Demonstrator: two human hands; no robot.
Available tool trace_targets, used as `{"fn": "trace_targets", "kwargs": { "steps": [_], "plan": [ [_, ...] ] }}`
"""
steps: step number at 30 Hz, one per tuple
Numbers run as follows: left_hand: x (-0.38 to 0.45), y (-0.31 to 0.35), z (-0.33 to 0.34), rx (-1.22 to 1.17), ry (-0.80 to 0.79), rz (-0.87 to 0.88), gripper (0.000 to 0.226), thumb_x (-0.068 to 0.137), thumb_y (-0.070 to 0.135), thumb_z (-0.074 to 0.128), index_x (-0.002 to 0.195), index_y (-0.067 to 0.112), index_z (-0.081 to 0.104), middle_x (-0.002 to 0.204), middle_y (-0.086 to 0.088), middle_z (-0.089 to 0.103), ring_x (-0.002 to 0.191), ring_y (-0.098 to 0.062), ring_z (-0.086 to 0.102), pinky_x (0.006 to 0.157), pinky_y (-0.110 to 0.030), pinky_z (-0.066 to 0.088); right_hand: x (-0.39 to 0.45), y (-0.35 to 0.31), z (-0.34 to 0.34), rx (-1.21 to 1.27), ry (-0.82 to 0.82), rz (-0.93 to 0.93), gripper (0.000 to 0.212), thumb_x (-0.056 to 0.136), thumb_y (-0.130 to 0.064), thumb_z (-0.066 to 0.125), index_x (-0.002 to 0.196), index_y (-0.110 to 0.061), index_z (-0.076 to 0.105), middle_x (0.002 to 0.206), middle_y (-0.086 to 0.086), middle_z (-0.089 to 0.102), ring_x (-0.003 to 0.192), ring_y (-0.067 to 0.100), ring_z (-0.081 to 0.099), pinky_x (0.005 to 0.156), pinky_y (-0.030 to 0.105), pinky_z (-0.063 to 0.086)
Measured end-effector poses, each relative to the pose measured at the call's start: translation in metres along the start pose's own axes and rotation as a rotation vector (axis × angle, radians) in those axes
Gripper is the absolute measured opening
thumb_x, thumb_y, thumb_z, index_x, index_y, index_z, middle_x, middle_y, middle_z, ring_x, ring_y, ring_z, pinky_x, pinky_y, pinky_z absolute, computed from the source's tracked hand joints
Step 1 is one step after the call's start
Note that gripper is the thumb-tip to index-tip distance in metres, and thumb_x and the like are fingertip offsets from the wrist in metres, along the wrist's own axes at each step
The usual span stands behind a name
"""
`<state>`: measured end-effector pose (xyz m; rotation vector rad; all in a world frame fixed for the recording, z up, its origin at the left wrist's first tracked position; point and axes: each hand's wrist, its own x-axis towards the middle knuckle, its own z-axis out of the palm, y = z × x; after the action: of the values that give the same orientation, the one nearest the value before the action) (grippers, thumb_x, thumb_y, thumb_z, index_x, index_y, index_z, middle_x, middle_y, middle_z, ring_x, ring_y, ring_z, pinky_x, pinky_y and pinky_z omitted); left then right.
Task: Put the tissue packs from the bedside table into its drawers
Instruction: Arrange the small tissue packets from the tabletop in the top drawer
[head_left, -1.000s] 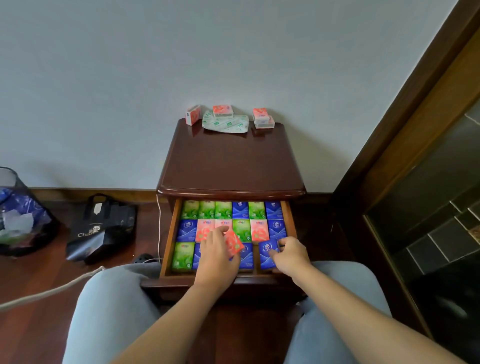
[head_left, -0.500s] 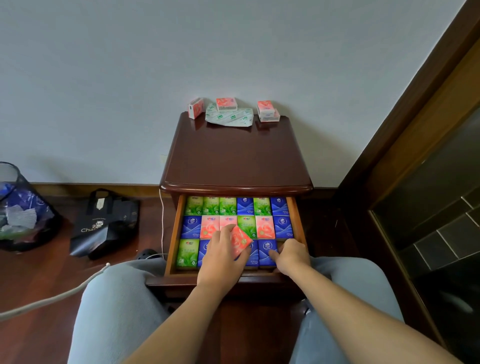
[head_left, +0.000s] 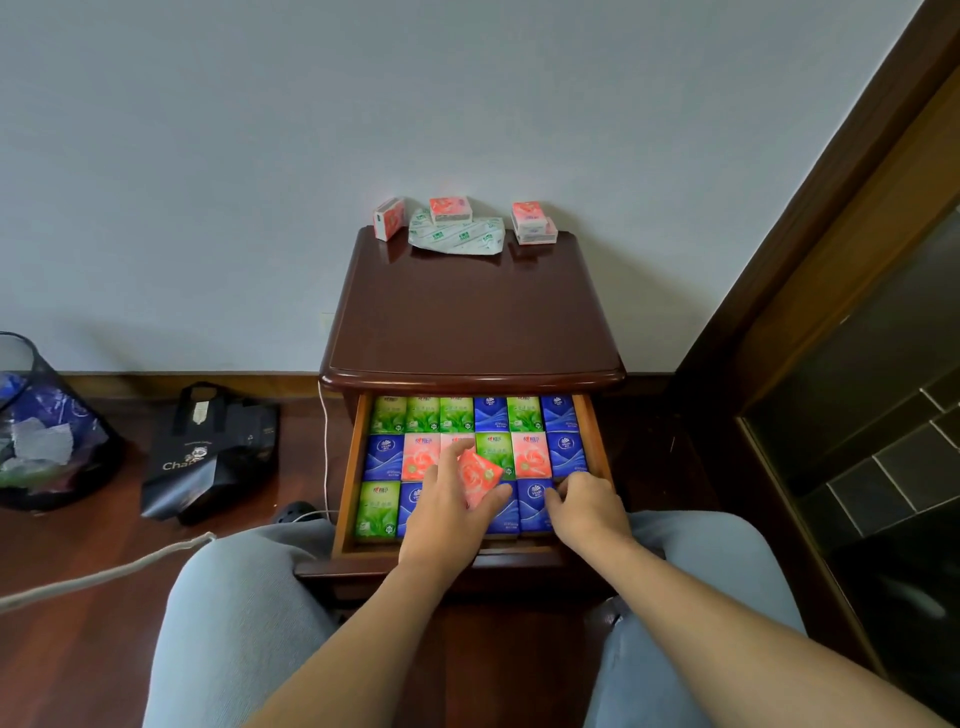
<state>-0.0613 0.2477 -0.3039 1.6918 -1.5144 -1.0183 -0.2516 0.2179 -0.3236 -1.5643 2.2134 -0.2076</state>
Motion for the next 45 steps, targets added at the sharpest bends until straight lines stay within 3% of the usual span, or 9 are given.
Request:
{"fn": "trace_targets", "kwargs": {
  "steps": [4, 7, 13, 16, 23, 29, 33, 37, 45],
  "plan": [
    [0.002, 0.004, -0.008, -0.144, -0.072, 0.002, 0.057, 0.098, 0.043, 0.068, 0.146, 0.045, 0.036, 0.144, 0.002, 0.045, 0.123, -0.016, 0.054, 0.102, -0.045, 0.054, -0.001, -0.005, -0.023, 0.044, 0.025, -0.251, 0.038, 0.097, -0.032, 0.07, 0.132, -0.026, 0.055, 0.134, -0.004, 0.062, 0.121, 0.014, 0.064, 0.079, 0.027, 0.058],
    [0.005, 0.013, -0.014, -0.136, -0.163, 0.023, 0.058, 0.1, 0.035, 0.068, 0.149, 0.041, 0.039, 0.14, -0.004, 0.048, 0.121, -0.023, 0.056, 0.105, -0.049, 0.052, -0.003, -0.01, -0.048, 0.211, -0.147, -0.577, 0.075, 0.089, -0.018, 0.075, 0.148, -0.044, 0.037, 0.148, -0.016, 0.046, 0.132, 0.009, 0.054, 0.099, 0.032, 0.058],
    [0.012, 0.041, -0.01, -0.164, -0.286, 0.038, 0.088, 0.084, 0.028, 0.087, 0.153, 0.029, 0.033, 0.119, 0.009, 0.062, 0.095, -0.004, 0.07, 0.075, -0.019, 0.058, -0.01, -0.018, -0.07, 0.099, -0.164, -0.88, 0.086, 0.085, -0.037, 0.083, 0.151, -0.052, 0.03, 0.15, -0.03, 0.036, 0.138, -0.006, 0.035, 0.103, 0.019, 0.045],
    [0.015, 0.048, -0.009, -0.207, -0.266, -0.001, 0.104, 0.073, 0.032, 0.094, 0.154, 0.03, 0.029, 0.112, 0.003, 0.064, 0.095, -0.01, 0.071, 0.077, -0.023, 0.059, -0.011, -0.01, -0.077, 0.023, -0.048, -0.869, 0.07, 0.08, -0.055, 0.082, 0.14, -0.04, 0.049, 0.134, -0.022, 0.048, 0.126, 0.0, 0.045, 0.101, 0.025, 0.05],
    [0.015, 0.062, 0.004, -0.471, -0.154, -0.153, 0.065, 0.089, 0.024, 0.082, 0.143, 0.021, 0.047, 0.117, -0.006, 0.069, 0.096, -0.018, 0.076, 0.075, -0.037, 0.066, -0.024, 0.001, -0.074, 0.03, 0.21, -0.655, 0.072, 0.07, -0.089, 0.064, 0.119, -0.039, 0.052, 0.11, -0.023, 0.052, 0.098, 0.002, 0.05, 0.07, 0.013, 0.043],
    [0.018, 0.074, 0.011, -0.37, -0.104, -0.149, 0.038, 0.105, 0.025, 0.06, 0.141, 0.021, 0.048, 0.112, -0.001, 0.071, 0.094, -0.015, 0.074, 0.069, -0.025, 0.061, -0.024, 0.015, -0.071, 0.027, 0.021, -0.719, 0.09, 0.069, -0.069, 0.08, 0.143, -0.049, 0.032, 0.136, -0.028, 0.044, 0.122, 0.001, 0.051, 0.089, 0.017, 0.054],
    [0.016, 0.075, 0.016, -0.32, -0.192, -0.102, 0.05, 0.1, 0.026, 0.068, 0.144, 0.021, 0.046, 0.111, 0.002, 0.072, 0.096, -0.011, 0.073, 0.07, -0.023, 0.061, -0.02, 0.021, -0.08, -0.059, 0.039, -0.852, 0.094, 0.075, -0.063, 0.077, 0.152, -0.042, 0.029, 0.147, -0.024, 0.039, 0.138, 0.001, 0.039, 0.108, 0.019, 0.043],
    [0.015, 0.072, 0.022, -0.27, -0.253, -0.07, 0.066, 0.093, 0.03, 0.078, 0.146, 0.026, 0.04, 0.119, 0.008, 0.069, 0.102, -0.008, 0.068, 0.064, -0.013, 0.052, -0.016, 0.027, -0.086, -0.185, 0.08, -0.909, 0.08, 0.072, -0.069, 0.067, 0.142, -0.038, 0.044, 0.136, -0.023, 0.05, 0.128, 0.002, 0.043, 0.107, 0.019, 0.036],
    [0.015, 0.039, 0.024, 0.264, -0.279, 0.075, 0.028, 0.093, 0.017, 0.073, 0.119, 0.021, 0.066, 0.109, 0.006, 0.061, 0.098, -0.013, 0.06, 0.093, -0.033, 0.056, 0.005, 0.04, -0.075, -0.417, 0.165, -0.67, 0.081, 0.076, -0.069, 0.076, 0.14, -0.027, 0.049, 0.137, -0.006, 0.052, 0.128, 0.013, 0.046, 0.104, 0.028, 0.046]
  ]
}}
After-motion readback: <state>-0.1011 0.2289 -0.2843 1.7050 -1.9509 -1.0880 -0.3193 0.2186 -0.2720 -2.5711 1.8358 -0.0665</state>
